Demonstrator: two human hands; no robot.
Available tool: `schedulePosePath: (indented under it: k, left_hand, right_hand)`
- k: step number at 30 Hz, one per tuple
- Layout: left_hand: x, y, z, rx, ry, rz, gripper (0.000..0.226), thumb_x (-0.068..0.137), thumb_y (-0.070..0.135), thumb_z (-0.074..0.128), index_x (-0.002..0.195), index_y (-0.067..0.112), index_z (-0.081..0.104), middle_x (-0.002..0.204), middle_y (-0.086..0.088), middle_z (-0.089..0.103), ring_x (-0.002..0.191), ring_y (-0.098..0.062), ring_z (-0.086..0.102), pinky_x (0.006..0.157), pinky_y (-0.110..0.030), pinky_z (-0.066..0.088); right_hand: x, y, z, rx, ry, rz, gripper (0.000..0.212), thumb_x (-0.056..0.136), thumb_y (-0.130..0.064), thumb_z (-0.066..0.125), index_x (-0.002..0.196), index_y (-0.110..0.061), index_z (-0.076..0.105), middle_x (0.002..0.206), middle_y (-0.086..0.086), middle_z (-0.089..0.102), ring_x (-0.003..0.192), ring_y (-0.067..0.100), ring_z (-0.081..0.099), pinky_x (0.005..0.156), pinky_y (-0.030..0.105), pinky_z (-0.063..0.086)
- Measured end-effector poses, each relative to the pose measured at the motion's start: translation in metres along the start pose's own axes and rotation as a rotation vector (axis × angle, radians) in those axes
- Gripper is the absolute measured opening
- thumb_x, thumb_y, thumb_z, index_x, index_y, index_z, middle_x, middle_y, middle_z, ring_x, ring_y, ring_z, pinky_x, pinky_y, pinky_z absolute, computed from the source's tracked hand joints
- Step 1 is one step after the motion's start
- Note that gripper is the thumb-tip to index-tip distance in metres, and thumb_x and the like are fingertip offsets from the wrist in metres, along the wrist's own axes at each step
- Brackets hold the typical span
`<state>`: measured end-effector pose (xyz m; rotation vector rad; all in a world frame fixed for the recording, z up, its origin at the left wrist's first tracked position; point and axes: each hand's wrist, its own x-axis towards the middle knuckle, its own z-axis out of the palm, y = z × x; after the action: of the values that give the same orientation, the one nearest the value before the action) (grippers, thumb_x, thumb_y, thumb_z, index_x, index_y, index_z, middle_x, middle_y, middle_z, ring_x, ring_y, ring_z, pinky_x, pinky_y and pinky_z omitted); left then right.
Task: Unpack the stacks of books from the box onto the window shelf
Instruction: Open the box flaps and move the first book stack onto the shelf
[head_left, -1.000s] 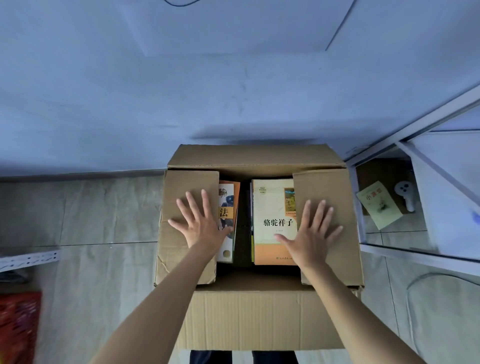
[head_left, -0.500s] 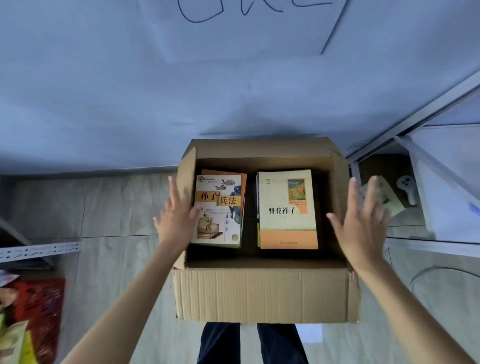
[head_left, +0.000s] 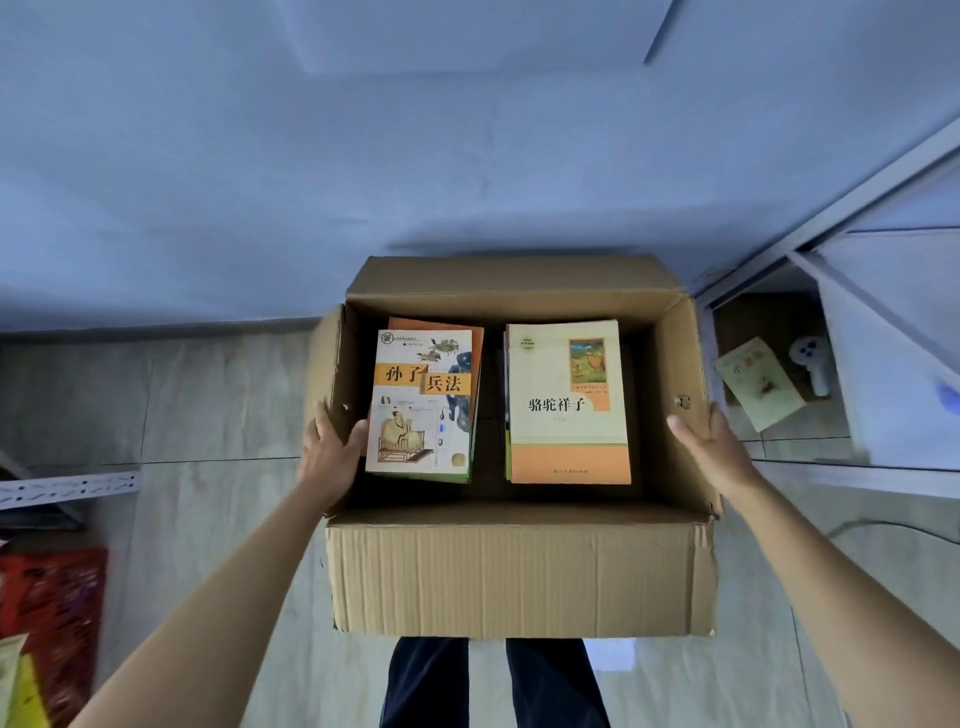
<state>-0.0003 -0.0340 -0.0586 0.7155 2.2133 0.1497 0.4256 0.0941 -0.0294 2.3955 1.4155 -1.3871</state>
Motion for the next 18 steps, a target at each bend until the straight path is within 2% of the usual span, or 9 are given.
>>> schedulePosePath:
  k: [3,5,8,9,11,12,14,16,18]
  left_hand:
    - [0.003,0.000,0.012,-0.045,0.091,0.002,0.062,0.103,0.034,0.038,0.155,0.020,0.007,0.152,-0.015,0.040,0.121,-0.042,0.054,0.094,-0.056,0.049]
    - [0.005,-0.002,0.012,-0.030,0.125,-0.012,0.058,0.104,0.031,0.037,0.154,0.020,0.012,0.148,-0.016,0.044,0.116,-0.043,0.058,0.089,-0.056,0.051]
    - [0.002,0.000,0.013,0.040,0.243,0.144,0.061,0.101,0.030,0.043,0.154,0.015,0.017,0.156,-0.017,0.028,0.138,-0.039,0.034,0.109,-0.056,0.034]
    - [0.000,0.007,0.011,0.043,0.322,0.257,0.059,0.101,0.027,0.045,0.153,0.012,0.021,0.156,-0.017,0.026,0.141,-0.037,0.028,0.113,-0.054,0.030]
    - [-0.004,0.023,0.009,0.045,0.377,0.479,0.056,0.101,0.023,0.047,0.151,0.006,0.027,0.155,-0.018,0.029,0.141,-0.033,0.027,0.113,-0.050,0.031]
    - [-0.005,0.031,0.010,0.050,0.347,0.542,0.056,0.102,0.024,0.045,0.151,0.007,0.028,0.155,-0.015,0.030,0.141,-0.030,0.028,0.112,-0.046,0.033]
    - [-0.002,0.044,0.014,0.040,0.242,0.530,0.057,0.103,0.033,0.041,0.153,0.011,0.024,0.156,-0.010,0.029,0.140,-0.024,0.030,0.107,-0.039,0.036]
    - [0.010,0.054,0.020,-0.009,0.128,0.371,0.062,0.103,0.040,0.038,0.154,0.012,0.018,0.158,-0.009,0.025,0.143,-0.024,0.028,0.109,-0.041,0.035]
    - [0.027,0.059,0.024,-0.058,0.025,0.163,0.069,0.102,0.046,0.035,0.156,0.010,0.011,0.160,-0.014,0.021,0.146,-0.032,0.023,0.115,-0.047,0.027]
  right_hand:
    - [0.010,0.005,0.020,-0.052,0.202,-0.025,0.054,0.099,-0.032,0.049,0.141,-0.001,0.033,0.133,0.025,0.054,0.117,0.042,0.056,0.087,0.047,0.046]
    - [0.014,0.009,0.022,-0.094,0.253,-0.037,0.043,0.102,-0.027,0.042,0.134,0.001,0.039,0.121,0.026,0.060,0.108,0.043,0.061,0.082,0.048,0.048]
    - [0.012,0.006,0.025,-0.164,0.304,-0.076,0.054,0.100,-0.033,0.043,0.144,-0.004,0.031,0.140,0.024,0.047,0.125,0.042,0.050,0.097,0.054,0.047]
    - [0.007,0.000,0.030,-0.225,0.364,-0.133,0.060,0.099,-0.035,0.044,0.147,-0.005,0.027,0.148,0.023,0.038,0.134,0.042,0.041,0.106,0.056,0.039]
    - [-0.011,-0.021,0.051,-0.323,0.453,-0.341,0.064,0.098,-0.036,0.044,0.150,-0.003,0.026,0.156,0.021,0.028,0.145,0.037,0.026,0.118,0.049,0.020]
    - [-0.021,-0.034,0.066,-0.341,0.425,-0.450,0.062,0.099,-0.036,0.043,0.149,-0.003,0.029,0.155,0.020,0.031,0.145,0.034,0.028,0.118,0.045,0.018]
    - [-0.035,-0.061,0.102,-0.267,0.224,-0.533,0.058,0.100,-0.037,0.041,0.149,-0.008,0.031,0.154,0.011,0.036,0.143,0.027,0.032,0.117,0.037,0.023]
    - [-0.039,-0.085,0.139,-0.140,-0.032,-0.463,0.062,0.101,-0.042,0.039,0.152,-0.012,0.024,0.158,0.005,0.029,0.146,0.021,0.027,0.118,0.034,0.022]
    - [-0.036,-0.103,0.167,-0.048,-0.206,-0.367,0.066,0.101,-0.045,0.037,0.154,-0.012,0.019,0.160,0.006,0.024,0.148,0.020,0.023,0.121,0.038,0.022]
